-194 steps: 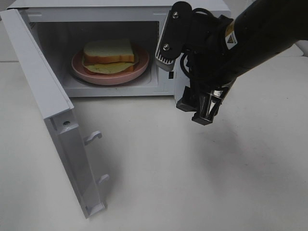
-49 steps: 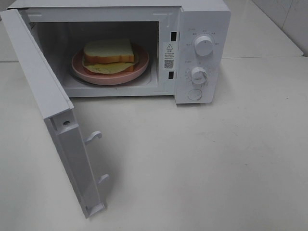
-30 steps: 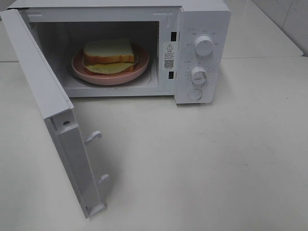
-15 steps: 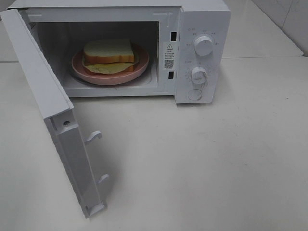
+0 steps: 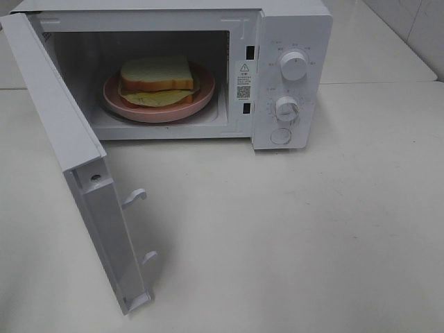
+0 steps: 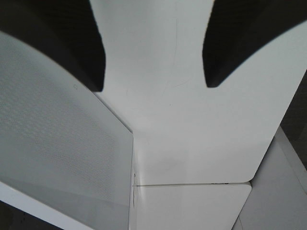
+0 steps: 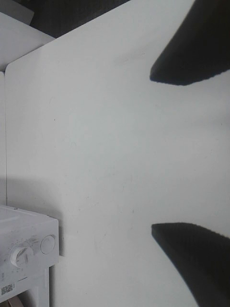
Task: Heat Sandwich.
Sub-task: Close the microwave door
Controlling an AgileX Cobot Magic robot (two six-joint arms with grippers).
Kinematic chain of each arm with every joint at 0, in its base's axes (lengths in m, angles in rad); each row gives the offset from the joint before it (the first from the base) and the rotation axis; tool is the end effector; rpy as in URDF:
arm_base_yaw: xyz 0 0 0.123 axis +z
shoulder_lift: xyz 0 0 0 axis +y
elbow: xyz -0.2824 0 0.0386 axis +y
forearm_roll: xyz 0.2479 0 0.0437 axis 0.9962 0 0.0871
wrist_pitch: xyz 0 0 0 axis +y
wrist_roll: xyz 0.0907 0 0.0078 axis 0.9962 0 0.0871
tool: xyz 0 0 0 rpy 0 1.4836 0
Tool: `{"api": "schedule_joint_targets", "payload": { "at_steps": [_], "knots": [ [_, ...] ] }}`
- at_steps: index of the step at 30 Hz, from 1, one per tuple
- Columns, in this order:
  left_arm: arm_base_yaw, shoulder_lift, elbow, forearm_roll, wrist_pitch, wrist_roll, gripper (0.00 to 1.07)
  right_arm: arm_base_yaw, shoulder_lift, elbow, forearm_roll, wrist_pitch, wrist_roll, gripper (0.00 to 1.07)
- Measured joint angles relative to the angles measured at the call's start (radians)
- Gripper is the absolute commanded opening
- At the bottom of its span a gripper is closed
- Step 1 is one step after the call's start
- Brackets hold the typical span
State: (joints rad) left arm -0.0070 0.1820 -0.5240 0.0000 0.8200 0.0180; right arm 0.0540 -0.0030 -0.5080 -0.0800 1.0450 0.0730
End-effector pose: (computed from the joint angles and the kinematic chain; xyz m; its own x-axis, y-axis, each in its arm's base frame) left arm 0.0323 -0.0002 0.3016 -0.3807 0.0207 -0.9245 0.0139 0.9998 0.0166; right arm -0.0054 -0.0066 0.2809 -0.4297 0.0095 -0.9029 0.0225 0.9997 -0.0002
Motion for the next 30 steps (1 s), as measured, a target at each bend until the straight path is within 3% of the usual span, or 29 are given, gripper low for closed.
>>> {"api": "schedule_joint_targets", "payload": {
  "at_steps": [3,5,6,9,16,30],
  "knots": [
    [0.0,0.033,0.0,0.0,-0.034,0.0,0.34,0.0,0.0,0.0,0.0,0.0,0.0,0.76],
    [0.0,0.078,0.007,0.009,-0.098,0.0,0.17,0.0,0.0,0.0,0.0,0.0,0.0,0.76],
    [0.0,0.078,0.007,0.009,-0.098,0.0,0.17,0.0,0.0,0.0,0.0,0.0,0.0,0.76],
    [0.0,0.144,0.032,0.027,-0.159,0.0,0.0,0.0,0.0,0.0,0.0,0.0,0.0,0.76],
    [0.0,0.229,0.082,0.039,-0.293,0.0,0.0,0.0,0.0,0.0,0.0,0.0,0.0,0.76],
    [0.0,0.464,0.251,0.042,-0.743,0.0,0.0,0.0,0.0,0.0,0.0,0.0,0.0,0.76]
  ]
}}
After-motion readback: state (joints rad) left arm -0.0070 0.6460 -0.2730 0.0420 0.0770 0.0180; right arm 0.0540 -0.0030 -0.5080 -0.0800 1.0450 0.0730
